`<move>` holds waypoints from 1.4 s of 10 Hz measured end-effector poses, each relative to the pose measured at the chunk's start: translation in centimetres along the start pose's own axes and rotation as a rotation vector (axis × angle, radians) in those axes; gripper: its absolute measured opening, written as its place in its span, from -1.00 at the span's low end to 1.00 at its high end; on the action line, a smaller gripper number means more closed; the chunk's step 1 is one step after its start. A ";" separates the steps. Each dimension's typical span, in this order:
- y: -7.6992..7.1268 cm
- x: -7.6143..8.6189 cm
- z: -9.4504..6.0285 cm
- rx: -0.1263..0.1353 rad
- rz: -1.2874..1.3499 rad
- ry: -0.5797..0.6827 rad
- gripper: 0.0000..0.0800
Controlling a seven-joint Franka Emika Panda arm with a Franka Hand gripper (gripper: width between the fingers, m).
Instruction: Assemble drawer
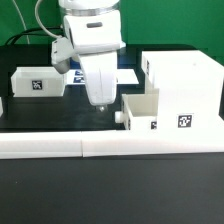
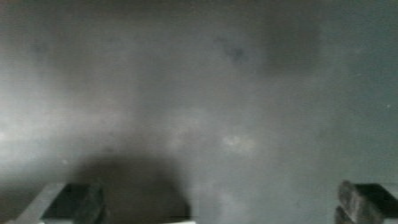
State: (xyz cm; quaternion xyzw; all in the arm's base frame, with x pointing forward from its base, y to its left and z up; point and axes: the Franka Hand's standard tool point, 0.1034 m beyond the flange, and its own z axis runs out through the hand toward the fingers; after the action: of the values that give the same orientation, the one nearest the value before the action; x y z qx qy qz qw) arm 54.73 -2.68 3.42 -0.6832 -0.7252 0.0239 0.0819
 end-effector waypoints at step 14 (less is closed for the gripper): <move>0.7 4.2 0.7 -0.004 0.153 0.005 0.62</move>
Offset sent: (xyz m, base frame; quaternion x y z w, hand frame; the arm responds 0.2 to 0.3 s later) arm 0.0012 0.0277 0.0000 0.0215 -0.0062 0.0236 0.9995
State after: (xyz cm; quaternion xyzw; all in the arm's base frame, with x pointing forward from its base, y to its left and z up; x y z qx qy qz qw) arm 55.09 1.60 3.00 -0.7369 -0.6707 0.0269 0.0801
